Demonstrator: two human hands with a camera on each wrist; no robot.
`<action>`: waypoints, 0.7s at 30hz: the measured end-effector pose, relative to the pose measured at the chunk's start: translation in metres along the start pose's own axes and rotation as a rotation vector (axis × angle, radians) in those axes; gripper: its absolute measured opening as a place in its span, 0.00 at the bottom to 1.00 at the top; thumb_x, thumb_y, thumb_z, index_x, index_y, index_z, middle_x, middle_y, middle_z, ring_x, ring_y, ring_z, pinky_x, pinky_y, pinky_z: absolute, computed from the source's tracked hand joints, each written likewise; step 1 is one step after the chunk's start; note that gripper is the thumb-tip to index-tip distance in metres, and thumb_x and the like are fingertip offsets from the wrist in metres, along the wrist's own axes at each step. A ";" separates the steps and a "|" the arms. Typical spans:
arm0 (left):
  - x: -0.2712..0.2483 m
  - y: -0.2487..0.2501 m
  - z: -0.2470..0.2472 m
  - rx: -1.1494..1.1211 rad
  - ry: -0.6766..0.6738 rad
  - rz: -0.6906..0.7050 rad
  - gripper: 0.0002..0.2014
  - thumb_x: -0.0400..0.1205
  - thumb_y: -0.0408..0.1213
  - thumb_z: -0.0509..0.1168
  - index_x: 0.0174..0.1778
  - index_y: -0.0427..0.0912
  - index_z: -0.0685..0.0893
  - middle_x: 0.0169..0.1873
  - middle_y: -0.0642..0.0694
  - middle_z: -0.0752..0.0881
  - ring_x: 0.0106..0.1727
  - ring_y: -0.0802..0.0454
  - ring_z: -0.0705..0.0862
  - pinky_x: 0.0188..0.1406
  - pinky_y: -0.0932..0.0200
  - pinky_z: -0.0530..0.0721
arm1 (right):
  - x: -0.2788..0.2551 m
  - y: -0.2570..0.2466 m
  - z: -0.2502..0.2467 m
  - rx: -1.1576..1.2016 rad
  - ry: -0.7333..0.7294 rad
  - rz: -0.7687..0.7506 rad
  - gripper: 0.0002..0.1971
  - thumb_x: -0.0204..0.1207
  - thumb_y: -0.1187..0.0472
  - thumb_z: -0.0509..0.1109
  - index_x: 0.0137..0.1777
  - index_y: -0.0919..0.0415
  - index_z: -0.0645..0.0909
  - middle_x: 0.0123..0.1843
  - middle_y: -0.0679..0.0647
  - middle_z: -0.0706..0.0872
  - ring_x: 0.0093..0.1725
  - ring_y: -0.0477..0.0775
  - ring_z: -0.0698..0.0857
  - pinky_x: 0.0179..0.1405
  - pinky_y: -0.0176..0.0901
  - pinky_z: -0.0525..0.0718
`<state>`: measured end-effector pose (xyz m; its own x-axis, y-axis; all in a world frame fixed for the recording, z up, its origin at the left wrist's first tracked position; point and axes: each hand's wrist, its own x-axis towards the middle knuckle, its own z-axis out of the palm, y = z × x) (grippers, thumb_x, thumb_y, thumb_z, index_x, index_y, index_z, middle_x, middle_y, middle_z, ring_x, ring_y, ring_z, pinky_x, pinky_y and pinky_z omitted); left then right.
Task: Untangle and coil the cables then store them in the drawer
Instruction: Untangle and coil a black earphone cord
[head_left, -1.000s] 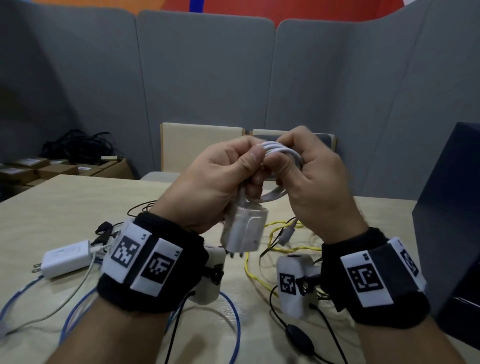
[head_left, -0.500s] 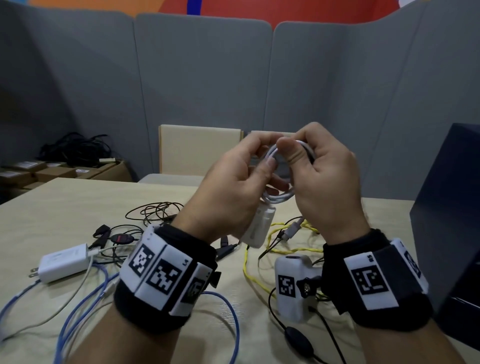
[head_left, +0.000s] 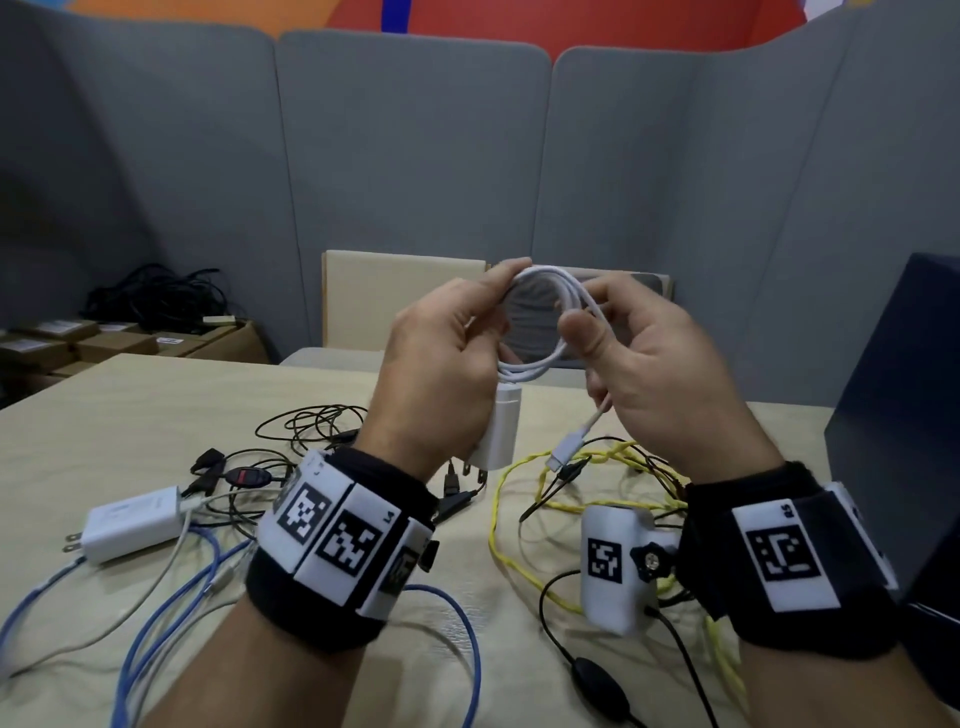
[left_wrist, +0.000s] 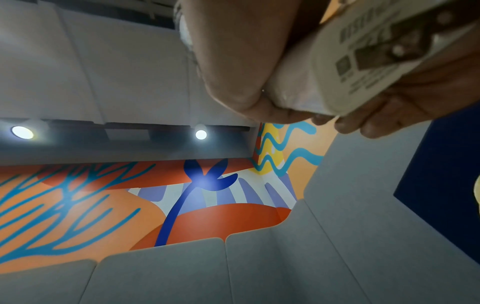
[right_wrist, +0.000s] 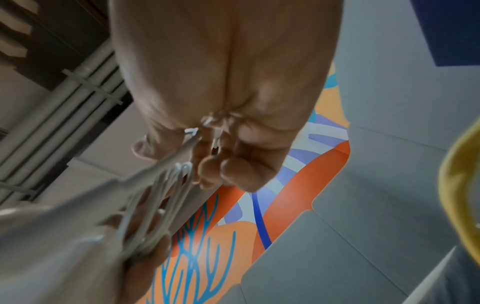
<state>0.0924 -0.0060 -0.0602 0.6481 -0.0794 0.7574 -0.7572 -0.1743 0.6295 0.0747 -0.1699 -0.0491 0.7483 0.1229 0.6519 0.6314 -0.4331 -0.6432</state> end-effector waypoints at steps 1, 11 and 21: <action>0.001 0.000 -0.001 0.007 0.007 -0.004 0.21 0.82 0.25 0.59 0.68 0.47 0.84 0.37 0.64 0.81 0.43 0.57 0.84 0.46 0.60 0.84 | 0.000 0.001 -0.002 -0.042 -0.023 0.007 0.16 0.73 0.34 0.63 0.48 0.43 0.81 0.33 0.40 0.81 0.28 0.42 0.77 0.32 0.44 0.76; -0.001 0.003 0.000 -0.010 -0.007 -0.051 0.26 0.83 0.20 0.58 0.60 0.59 0.84 0.32 0.69 0.81 0.30 0.59 0.83 0.34 0.70 0.81 | -0.003 0.004 -0.021 -0.274 -0.003 0.298 0.20 0.84 0.47 0.63 0.34 0.57 0.82 0.18 0.45 0.76 0.19 0.42 0.73 0.25 0.40 0.70; 0.000 0.003 0.003 -0.032 -0.004 -0.047 0.22 0.84 0.22 0.59 0.61 0.55 0.85 0.33 0.69 0.82 0.31 0.58 0.83 0.34 0.69 0.80 | 0.002 0.003 0.008 0.463 0.174 0.372 0.16 0.89 0.61 0.56 0.39 0.61 0.76 0.26 0.51 0.80 0.24 0.51 0.75 0.20 0.39 0.73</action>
<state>0.0902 -0.0095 -0.0592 0.6829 -0.0761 0.7265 -0.7283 -0.1467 0.6693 0.0802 -0.1642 -0.0527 0.9158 -0.1258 0.3813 0.3865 0.0185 -0.9221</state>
